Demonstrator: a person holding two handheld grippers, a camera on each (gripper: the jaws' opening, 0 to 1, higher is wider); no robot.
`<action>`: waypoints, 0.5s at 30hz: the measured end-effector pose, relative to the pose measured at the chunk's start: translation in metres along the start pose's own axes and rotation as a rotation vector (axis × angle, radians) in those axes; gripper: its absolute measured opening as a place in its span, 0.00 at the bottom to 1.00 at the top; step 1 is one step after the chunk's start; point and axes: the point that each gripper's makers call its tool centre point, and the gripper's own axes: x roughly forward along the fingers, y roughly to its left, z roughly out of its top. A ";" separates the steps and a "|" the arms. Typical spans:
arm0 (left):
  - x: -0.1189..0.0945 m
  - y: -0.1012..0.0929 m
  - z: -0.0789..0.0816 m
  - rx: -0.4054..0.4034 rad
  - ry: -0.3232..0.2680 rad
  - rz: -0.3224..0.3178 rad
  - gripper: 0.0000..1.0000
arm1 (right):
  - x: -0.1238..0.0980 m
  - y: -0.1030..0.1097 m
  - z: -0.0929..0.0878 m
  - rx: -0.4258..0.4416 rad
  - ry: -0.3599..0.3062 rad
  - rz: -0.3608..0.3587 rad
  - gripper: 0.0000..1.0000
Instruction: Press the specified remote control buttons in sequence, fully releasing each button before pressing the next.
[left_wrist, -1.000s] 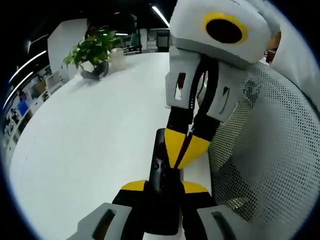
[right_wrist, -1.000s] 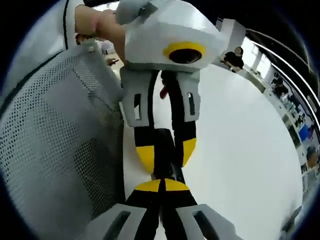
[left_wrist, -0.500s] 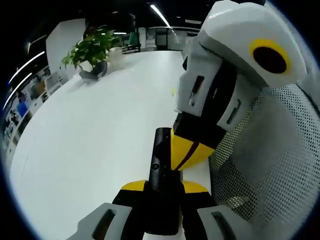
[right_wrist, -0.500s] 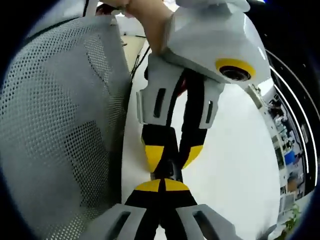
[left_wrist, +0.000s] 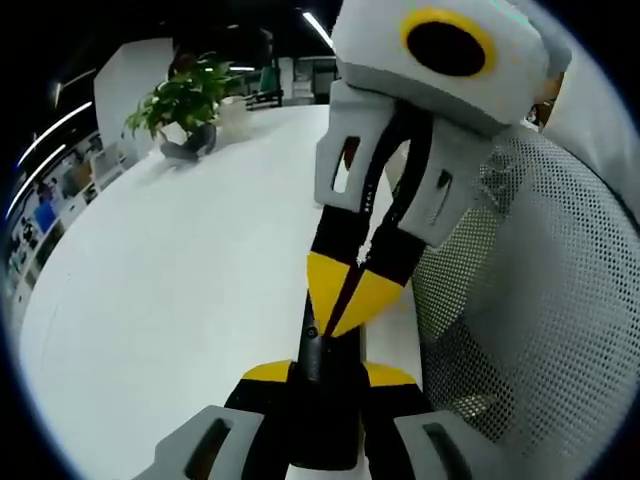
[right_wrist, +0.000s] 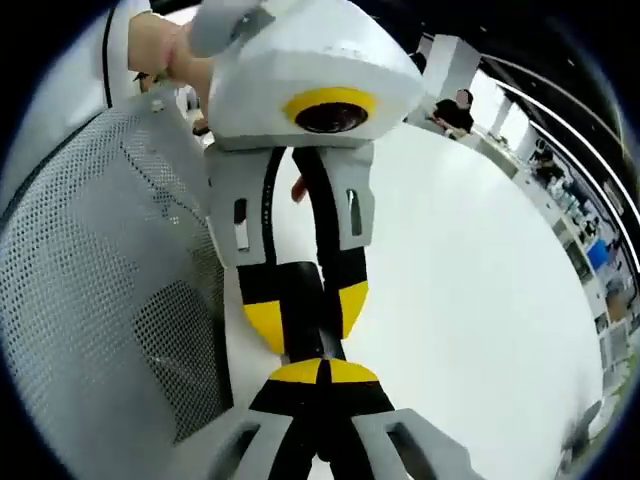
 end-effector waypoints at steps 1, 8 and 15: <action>0.000 0.000 0.000 0.000 0.001 0.000 0.24 | -0.002 0.002 -0.003 0.001 0.026 0.022 0.00; 0.001 0.000 0.000 -0.001 -0.004 -0.002 0.24 | 0.000 0.007 -0.003 -0.080 0.045 0.008 0.00; 0.001 -0.001 0.000 0.000 -0.016 -0.004 0.24 | -0.001 0.004 -0.001 0.134 0.002 0.083 0.00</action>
